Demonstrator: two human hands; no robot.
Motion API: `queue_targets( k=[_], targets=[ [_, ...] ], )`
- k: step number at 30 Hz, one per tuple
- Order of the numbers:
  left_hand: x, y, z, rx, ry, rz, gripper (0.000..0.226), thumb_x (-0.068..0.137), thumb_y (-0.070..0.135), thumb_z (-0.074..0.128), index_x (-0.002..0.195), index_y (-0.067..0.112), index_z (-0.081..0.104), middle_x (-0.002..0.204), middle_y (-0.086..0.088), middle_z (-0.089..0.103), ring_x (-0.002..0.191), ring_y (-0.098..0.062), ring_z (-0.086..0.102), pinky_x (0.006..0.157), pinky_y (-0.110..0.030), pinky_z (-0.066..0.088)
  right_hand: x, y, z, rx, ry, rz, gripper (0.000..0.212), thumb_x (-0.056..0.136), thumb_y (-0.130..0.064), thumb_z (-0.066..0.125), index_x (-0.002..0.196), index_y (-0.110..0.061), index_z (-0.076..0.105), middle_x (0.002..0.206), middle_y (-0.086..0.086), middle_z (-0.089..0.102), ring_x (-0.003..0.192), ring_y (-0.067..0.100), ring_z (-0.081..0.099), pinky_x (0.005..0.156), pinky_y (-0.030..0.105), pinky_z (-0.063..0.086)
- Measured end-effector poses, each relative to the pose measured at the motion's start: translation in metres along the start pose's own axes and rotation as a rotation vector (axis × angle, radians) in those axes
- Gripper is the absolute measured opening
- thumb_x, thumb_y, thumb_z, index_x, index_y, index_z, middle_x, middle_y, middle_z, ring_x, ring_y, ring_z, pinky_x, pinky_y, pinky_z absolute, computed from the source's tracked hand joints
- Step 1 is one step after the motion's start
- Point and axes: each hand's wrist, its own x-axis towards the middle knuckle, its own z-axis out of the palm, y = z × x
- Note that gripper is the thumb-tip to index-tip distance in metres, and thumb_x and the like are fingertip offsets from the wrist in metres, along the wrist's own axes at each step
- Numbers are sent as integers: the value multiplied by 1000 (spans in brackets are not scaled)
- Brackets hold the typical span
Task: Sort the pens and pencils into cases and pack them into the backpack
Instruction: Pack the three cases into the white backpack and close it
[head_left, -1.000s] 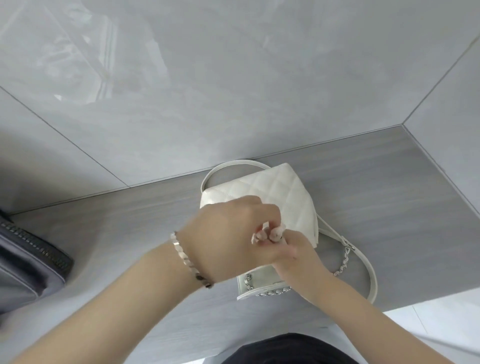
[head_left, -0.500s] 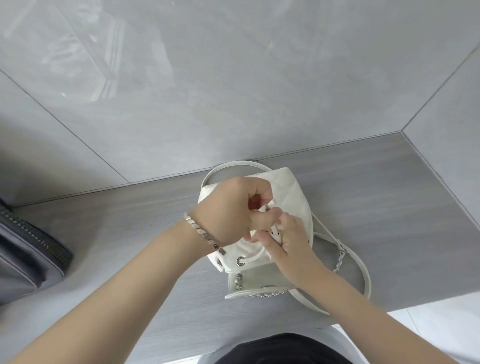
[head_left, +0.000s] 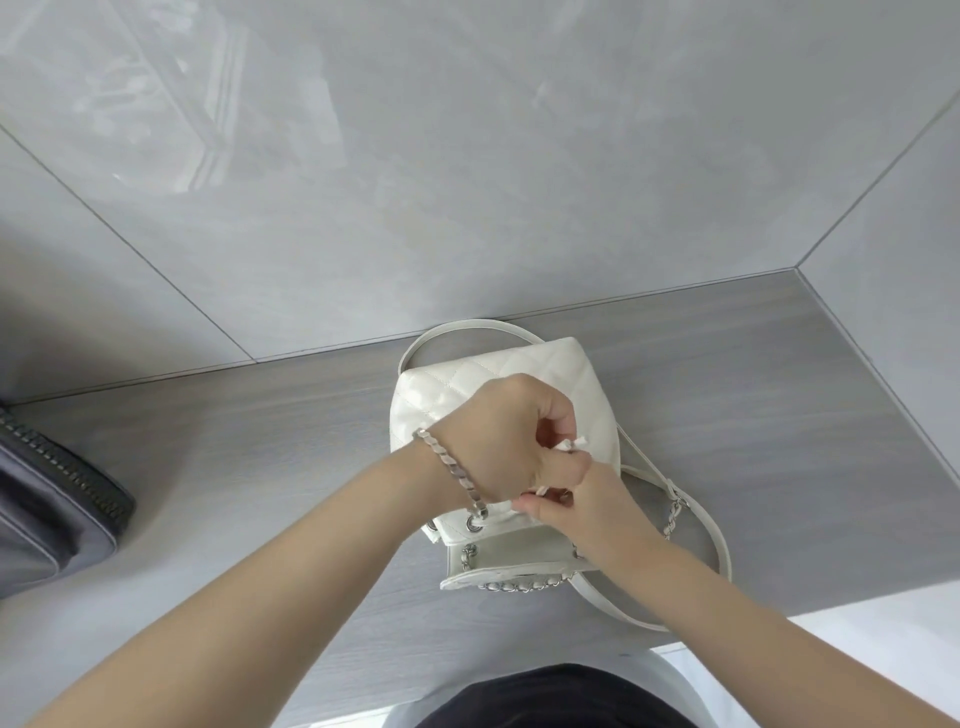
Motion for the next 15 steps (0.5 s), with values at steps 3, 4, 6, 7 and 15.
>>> queue_targets(
  k=[3, 4, 6, 7, 15],
  targets=[
    [3, -3, 9, 74, -21, 22, 35, 73, 18, 70, 50, 26, 46, 47, 10, 45, 41, 4, 44, 43, -6, 32, -2, 5, 4, 81, 3, 37, 30, 78, -7, 70, 63, -22, 49, 44, -24, 52, 46, -6, 47, 52, 10, 33],
    [4, -5, 7, 85, -37, 22, 34, 74, 20, 71, 52, 26, 47, 48, 10, 45, 39, 4, 44, 43, -7, 34, -2, 6, 5, 69, -1, 23, 22, 78, -9, 70, 67, -19, 54, 47, -23, 55, 48, -7, 48, 53, 9, 34],
    [4, -10, -5, 56, -60, -5, 31, 72, 22, 74, 56, 25, 49, 50, 9, 48, 33, 1, 42, 41, -16, 41, -1, 8, 5, 8, -10, -9, 10, 78, -17, 72, 77, -10, 66, 63, -12, 61, 57, -1, 53, 59, 14, 39],
    [3, -15, -13, 22, -51, -26, 31, 70, 23, 77, 57, 25, 49, 52, 7, 49, 31, -1, 41, 41, -20, 42, -1, 7, 4, -25, -8, -29, 16, 77, -21, 73, 79, -6, 69, 72, -5, 62, 62, 5, 53, 63, 22, 43],
    [-5, -100, -29, 193, 335, -299, 31, 75, 21, 73, 66, 18, 44, 57, 5, 44, 53, -16, 46, 49, -15, 34, 12, 4, -3, 159, 17, 173, 22, 70, -2, 76, 66, -14, 58, 46, -3, 59, 40, 7, 58, 47, 22, 51]
  ],
)
